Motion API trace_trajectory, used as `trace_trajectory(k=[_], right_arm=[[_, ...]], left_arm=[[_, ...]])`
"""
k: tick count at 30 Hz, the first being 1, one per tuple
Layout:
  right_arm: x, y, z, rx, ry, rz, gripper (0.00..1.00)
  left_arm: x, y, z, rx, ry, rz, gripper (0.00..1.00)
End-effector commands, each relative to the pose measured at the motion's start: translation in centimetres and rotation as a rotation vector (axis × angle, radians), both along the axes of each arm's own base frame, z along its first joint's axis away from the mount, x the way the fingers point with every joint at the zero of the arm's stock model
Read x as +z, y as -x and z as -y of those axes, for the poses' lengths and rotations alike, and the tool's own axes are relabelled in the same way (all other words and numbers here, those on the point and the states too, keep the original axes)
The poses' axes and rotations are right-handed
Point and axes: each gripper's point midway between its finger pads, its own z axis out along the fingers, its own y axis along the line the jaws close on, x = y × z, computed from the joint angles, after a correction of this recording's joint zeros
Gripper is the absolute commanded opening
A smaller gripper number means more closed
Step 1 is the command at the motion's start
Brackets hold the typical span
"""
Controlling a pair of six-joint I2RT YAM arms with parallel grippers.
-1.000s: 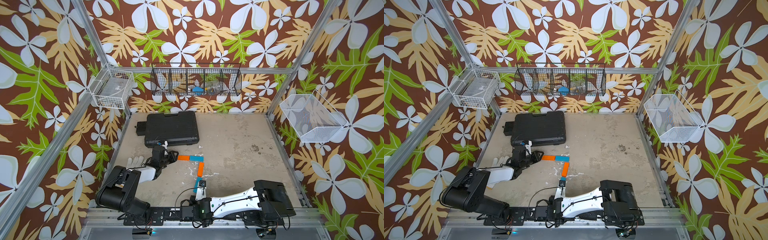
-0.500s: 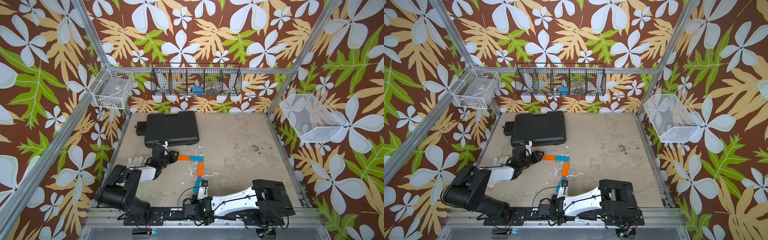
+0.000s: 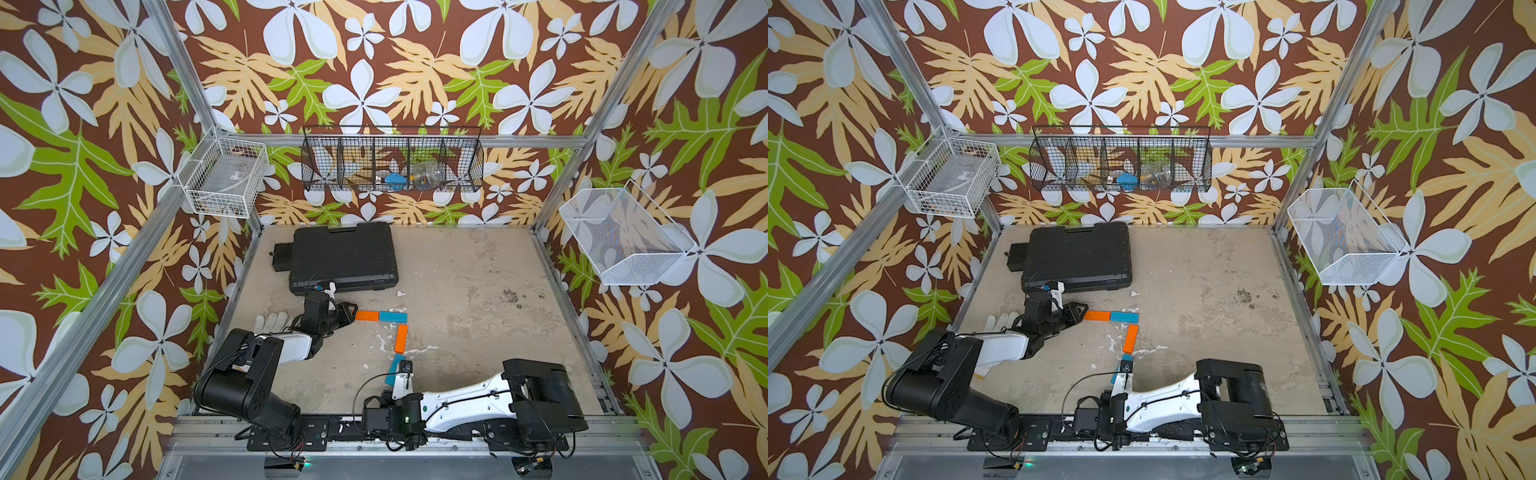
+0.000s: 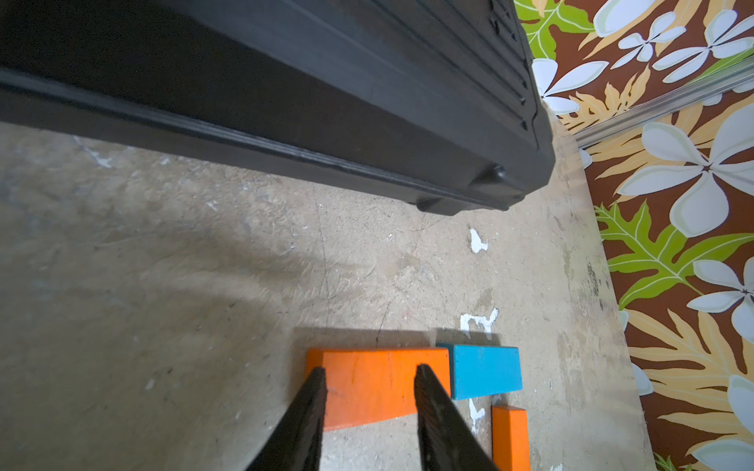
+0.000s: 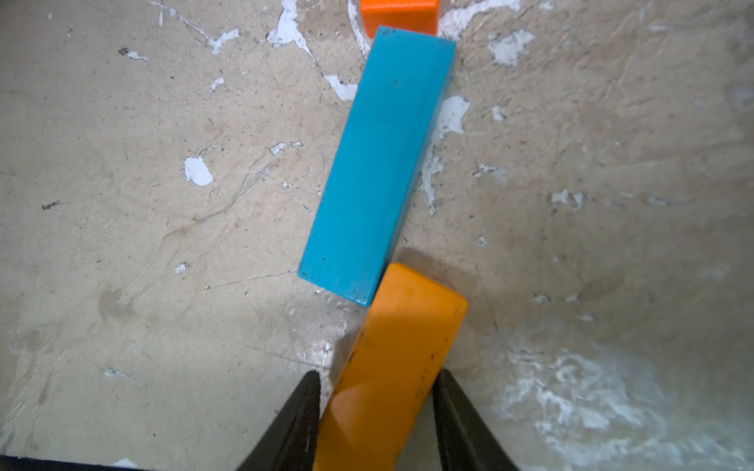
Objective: Assemble the number 7 with building blocks
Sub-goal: Assemble the building block at the center of the board.
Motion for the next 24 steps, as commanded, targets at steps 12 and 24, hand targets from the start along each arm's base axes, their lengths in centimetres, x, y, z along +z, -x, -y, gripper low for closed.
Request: trace_trajectory(k=[12,24], right_arm=[[0.1,0.9,1.7,-0.058,0.012,-0.006,0.35],[4.1,2.1,-1.3,-0.003,-0.014,0.066,0.35]], left_arm=[[0.5,-0.2,0.2,-0.009,0.017,0.02,0.39],[0.4,-0.2,0.2,-0.008,0.021,0.017,0.39]])
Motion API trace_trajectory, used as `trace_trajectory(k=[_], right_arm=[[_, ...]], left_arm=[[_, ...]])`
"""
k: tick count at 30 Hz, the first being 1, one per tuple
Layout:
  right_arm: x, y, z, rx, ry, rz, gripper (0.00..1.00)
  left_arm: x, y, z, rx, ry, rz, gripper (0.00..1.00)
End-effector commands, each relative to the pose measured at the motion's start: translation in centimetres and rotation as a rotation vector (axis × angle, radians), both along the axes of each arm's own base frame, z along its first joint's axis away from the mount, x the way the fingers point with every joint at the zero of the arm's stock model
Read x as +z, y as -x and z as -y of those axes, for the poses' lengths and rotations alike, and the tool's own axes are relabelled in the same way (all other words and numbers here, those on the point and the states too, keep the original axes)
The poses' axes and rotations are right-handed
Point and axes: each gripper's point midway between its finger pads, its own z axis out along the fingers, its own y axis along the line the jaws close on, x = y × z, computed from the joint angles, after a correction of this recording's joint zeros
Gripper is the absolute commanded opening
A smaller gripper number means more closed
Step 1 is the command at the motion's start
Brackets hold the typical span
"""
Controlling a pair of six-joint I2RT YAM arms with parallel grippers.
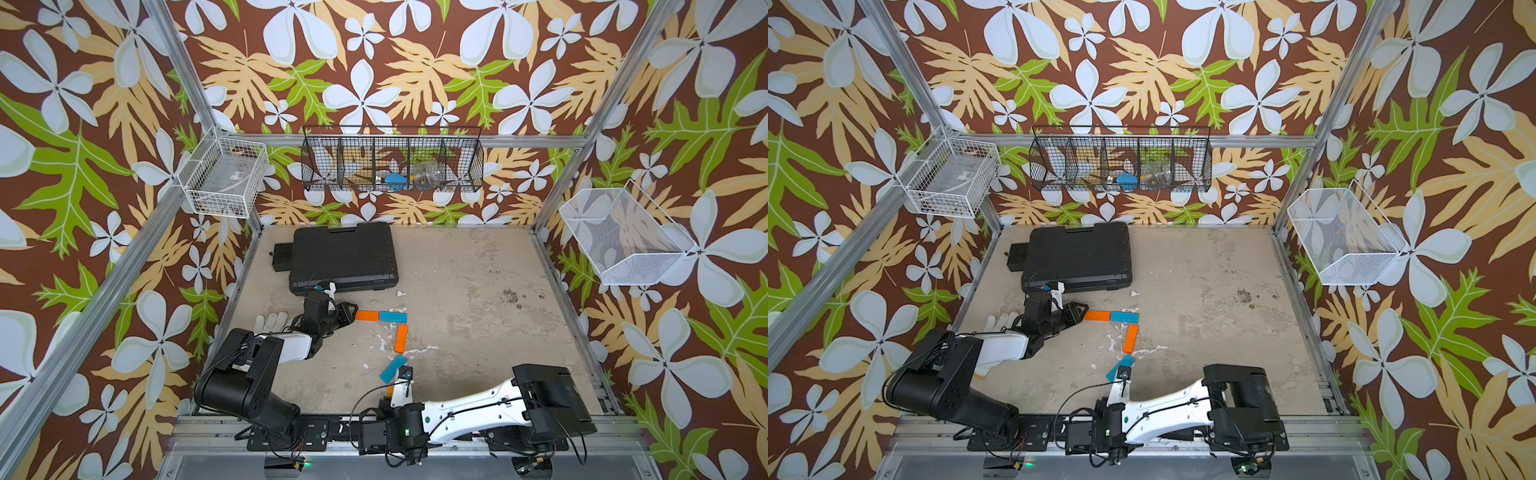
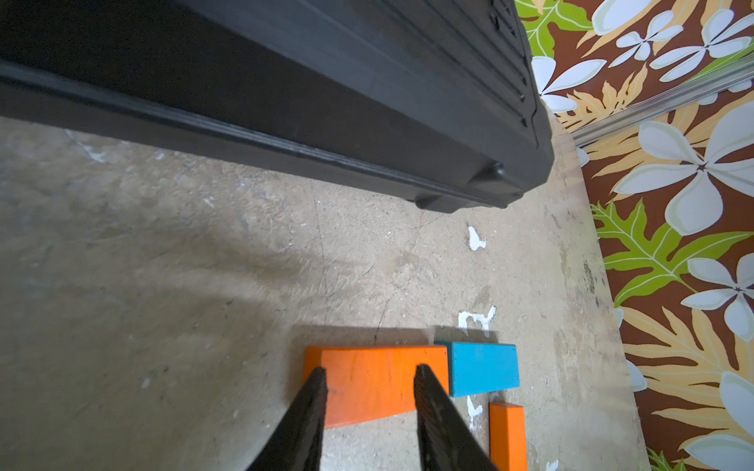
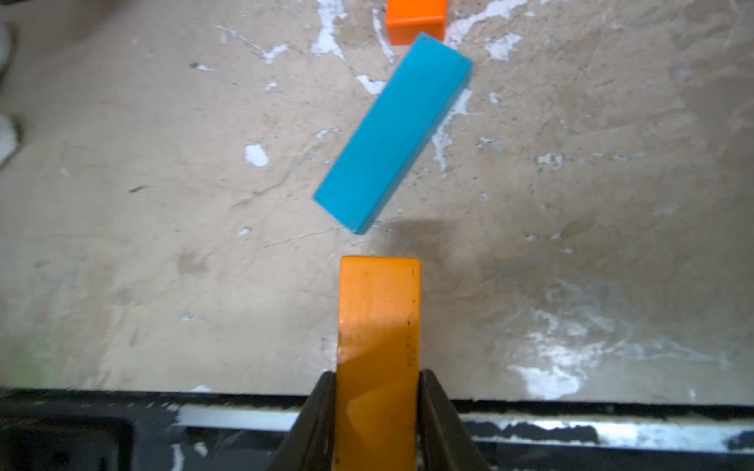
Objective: Assemble the number 7 with building blocks
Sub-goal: Assemble the building block at the center of the board.
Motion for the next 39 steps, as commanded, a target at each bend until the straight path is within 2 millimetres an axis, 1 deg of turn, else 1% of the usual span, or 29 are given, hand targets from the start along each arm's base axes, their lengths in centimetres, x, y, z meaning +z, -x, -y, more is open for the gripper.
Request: trace_trajectory(k=[1,6,12,16,20,26,28,34,37,39], right_arm=[[0.6,-0.2,0.1,0.01,0.04,0.04,0.35],[-0.2,-0.4,0.0,0.006,0.0,0.037,0.35],[-2.5,-0.8,-0.1,0.009,-0.03,-0.038,0.35],[-3.0,-0.9,-0.5,0.019,-0.032,-0.053,0.35],[-3.1,-0.8,-1.0,0.026,-0.018,-0.063,0.36],[-5.0,0.2,-0.7,0.0,-0.021,-0.128,0.36],[-5.2,0.2,-0.6,-0.009,-0.027,-0.137,0.38],[-4.6,0.4,0.2,-0.046,-0.003,-0.12,0.44],[-3.0,0.5,0.2,-0.053,0.01,-0.063,0.47],[-1.5,0.0,0.1,-0.05,0.023,-0.016,0.5]], left_arm=[[0.5,-0.3,0.1,-0.001,0.011,0.022,0.39],[0.6,-0.3,0.0,0.0,0.011,0.026,0.39],[0.6,-0.3,0.0,0.0,0.014,0.025,0.39],[0.5,-0.3,0.0,0.002,0.012,0.024,0.39],[0.4,-0.3,0.0,0.002,0.014,0.022,0.39],[0.5,-0.4,0.0,0.003,0.015,0.023,0.39],[0.4,-0.3,0.0,0.003,0.014,0.02,0.39],[0.3,-0.4,0.0,0.002,0.015,0.018,0.39],[0.3,-0.4,-0.1,0.004,0.016,0.017,0.39],[0.3,-0.4,-0.1,0.004,0.016,0.018,0.39]])
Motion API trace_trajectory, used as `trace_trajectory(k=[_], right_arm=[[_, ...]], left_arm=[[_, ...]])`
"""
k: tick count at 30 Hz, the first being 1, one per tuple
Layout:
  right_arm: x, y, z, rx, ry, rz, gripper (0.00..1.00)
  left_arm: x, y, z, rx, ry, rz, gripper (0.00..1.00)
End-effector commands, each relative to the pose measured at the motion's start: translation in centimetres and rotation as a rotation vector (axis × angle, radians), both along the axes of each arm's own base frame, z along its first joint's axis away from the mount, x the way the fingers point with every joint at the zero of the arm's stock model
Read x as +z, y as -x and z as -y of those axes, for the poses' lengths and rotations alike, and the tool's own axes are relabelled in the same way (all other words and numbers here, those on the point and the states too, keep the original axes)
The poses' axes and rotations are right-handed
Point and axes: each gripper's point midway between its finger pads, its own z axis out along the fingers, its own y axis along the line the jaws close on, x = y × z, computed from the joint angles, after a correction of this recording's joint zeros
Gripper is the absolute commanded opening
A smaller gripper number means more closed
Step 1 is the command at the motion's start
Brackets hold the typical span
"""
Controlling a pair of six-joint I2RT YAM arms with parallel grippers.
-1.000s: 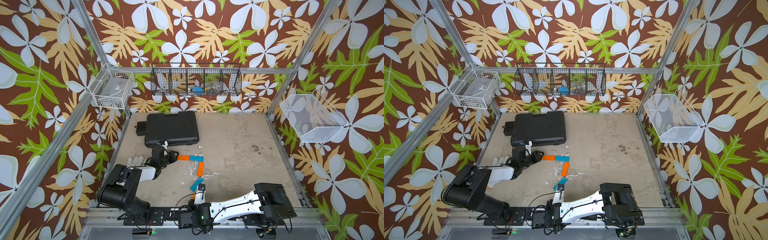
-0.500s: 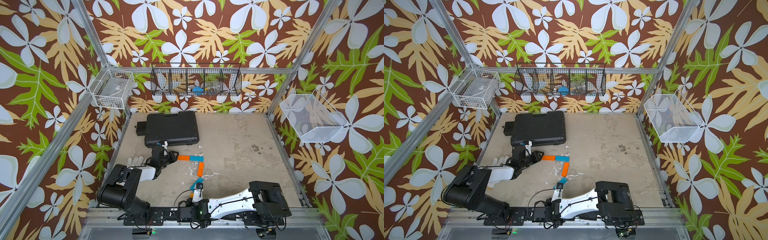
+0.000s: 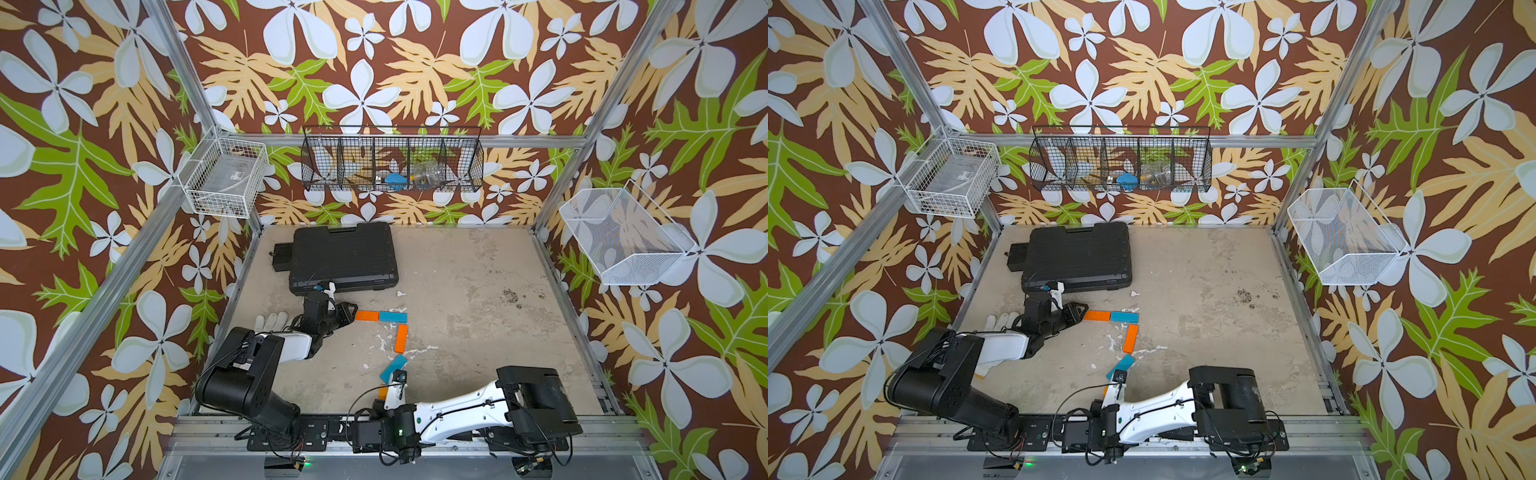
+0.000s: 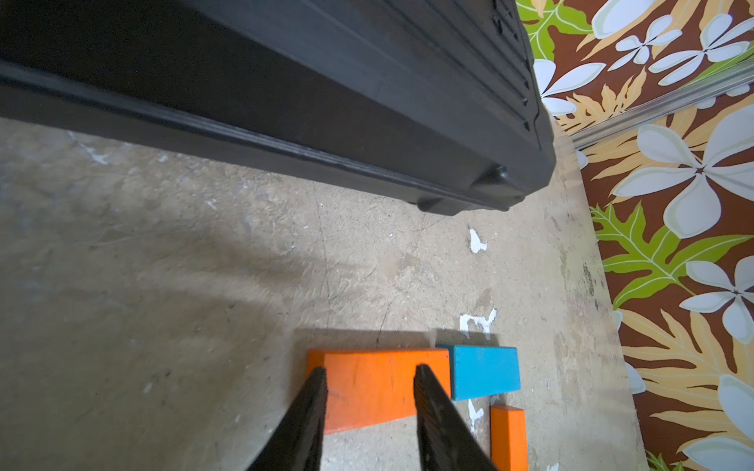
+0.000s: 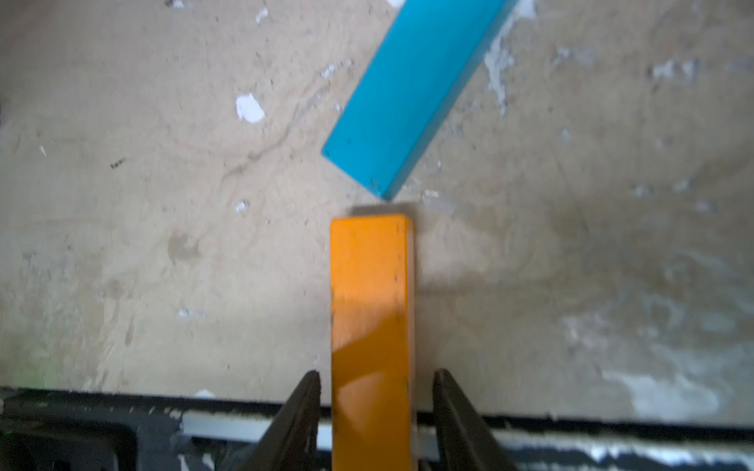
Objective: Assemble the number 7 with building blocks
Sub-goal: Assemble the building block at the center of the board, then adjust the building block at the center of the board.
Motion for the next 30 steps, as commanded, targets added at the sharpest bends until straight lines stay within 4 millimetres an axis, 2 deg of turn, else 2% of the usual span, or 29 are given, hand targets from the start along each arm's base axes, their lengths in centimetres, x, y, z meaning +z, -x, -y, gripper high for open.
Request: trace_trajectory(k=[1,5,9,12,19,25,30], right_arm=[[2.0,-1.2,1.6,-0.026,0.077,0.086,0.51],[5.4,-4.5,1.6,-0.044,0.051,0.192,0.52],[6.1,-7.8,2.3,-0.082,0.031,0.191,0.52],[5.8,-9.0,2.8,-0.105,0.043,0.192,0.51],[4.1,-9.7,2.7,-0.11,0.114,0.179,0.51],[1.9,-10.8,3.8,-0.134,0.154,0.142,0.51],[1.2,-11.6,4.1,-0.137,0.152,0.133,0.5]], left_arm=[[0.3,-0.2,0.1,-0.002,0.01,0.015,0.39],[0.4,-0.2,0.1,-0.003,0.013,0.016,0.39],[0.2,-0.2,0.0,-0.001,0.007,0.012,0.39],[0.1,-0.3,0.0,-0.001,0.012,0.009,0.39],[0.0,-0.3,0.2,-0.008,0.02,0.006,0.39],[-0.1,-0.3,0.2,-0.01,0.022,0.003,0.39],[-0.2,-0.3,0.3,-0.014,0.028,-0.003,0.39]])
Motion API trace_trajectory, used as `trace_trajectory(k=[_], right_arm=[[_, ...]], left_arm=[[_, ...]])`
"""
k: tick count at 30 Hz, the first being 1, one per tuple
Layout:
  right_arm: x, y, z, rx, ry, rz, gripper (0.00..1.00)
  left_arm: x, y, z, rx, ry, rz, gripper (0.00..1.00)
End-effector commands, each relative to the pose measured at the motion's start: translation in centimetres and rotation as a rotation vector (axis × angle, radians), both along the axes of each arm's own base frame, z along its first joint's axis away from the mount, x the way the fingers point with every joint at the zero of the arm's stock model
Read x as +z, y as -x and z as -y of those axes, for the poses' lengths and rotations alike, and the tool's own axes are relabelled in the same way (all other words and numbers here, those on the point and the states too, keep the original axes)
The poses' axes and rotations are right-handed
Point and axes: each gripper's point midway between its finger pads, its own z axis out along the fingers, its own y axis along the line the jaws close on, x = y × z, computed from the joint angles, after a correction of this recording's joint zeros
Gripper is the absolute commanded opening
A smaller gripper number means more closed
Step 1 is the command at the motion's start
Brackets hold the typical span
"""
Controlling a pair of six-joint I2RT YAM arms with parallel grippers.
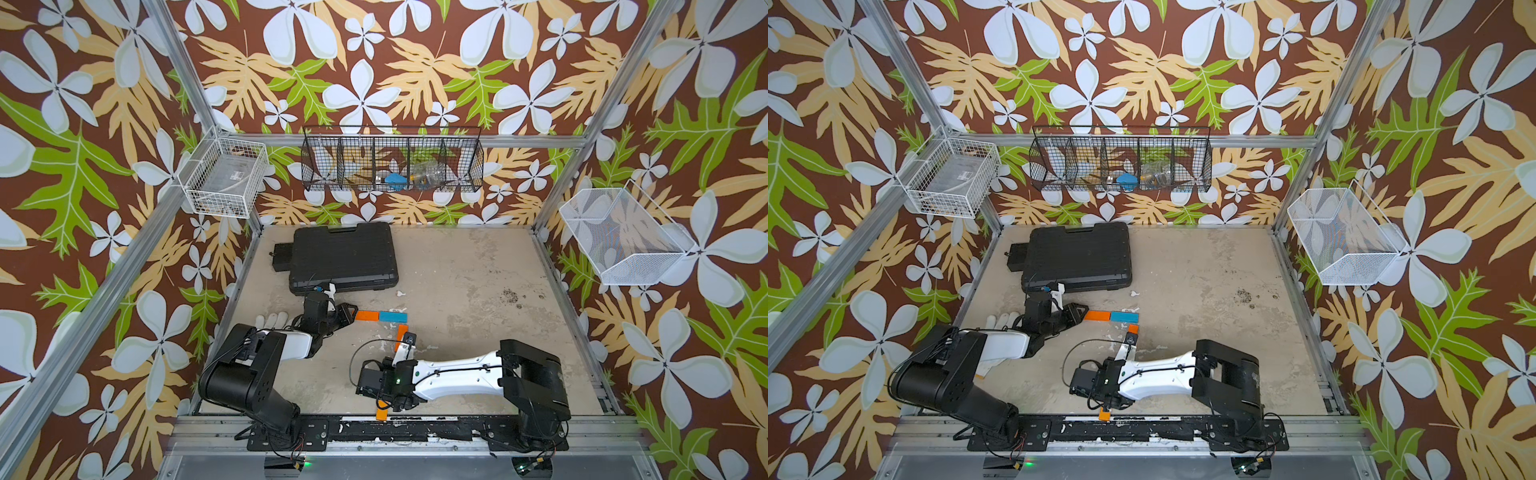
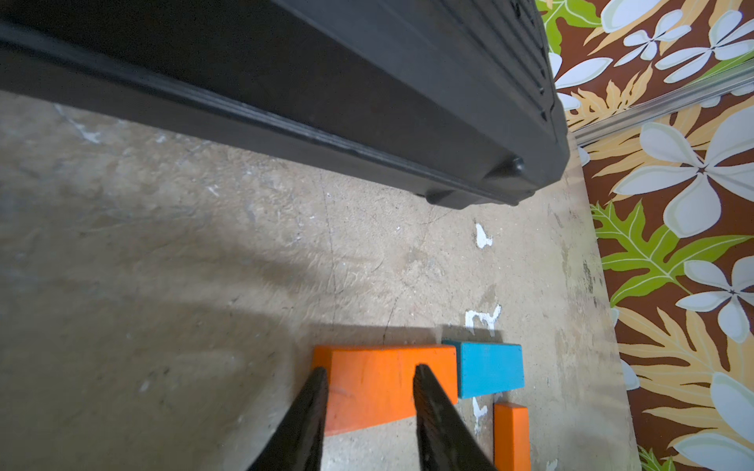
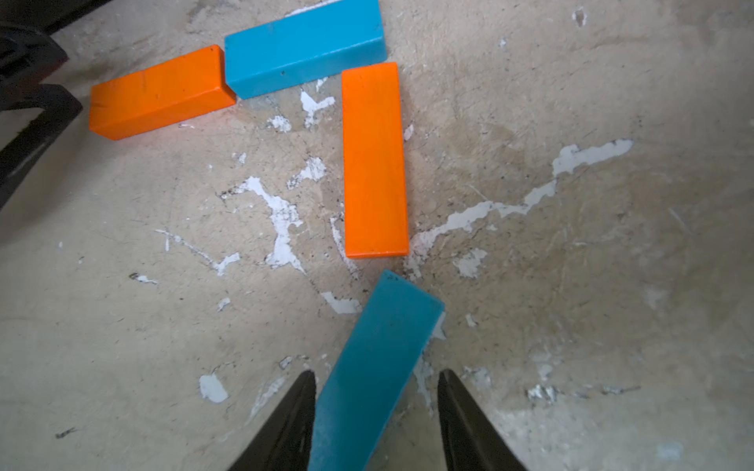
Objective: Assemble the number 7 with building blocks
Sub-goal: Adjust the building block at the center of the board.
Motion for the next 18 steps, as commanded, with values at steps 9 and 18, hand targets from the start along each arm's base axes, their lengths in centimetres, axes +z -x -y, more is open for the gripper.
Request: trace_trajectory(k=[9,18], right_arm=[[-1.5,-0.5,0.1,0.007,0.021,-0.029,0.5],[-2.4,-0.5,0.3,0.016,0.037,-0.042,0.45]], left_arm=[[0.4,-0.5,0.2,-0.011,0.017,0.019,0.38],[0.5,-0.4,0.3,-0.015,0.02,0.02,0.37]])
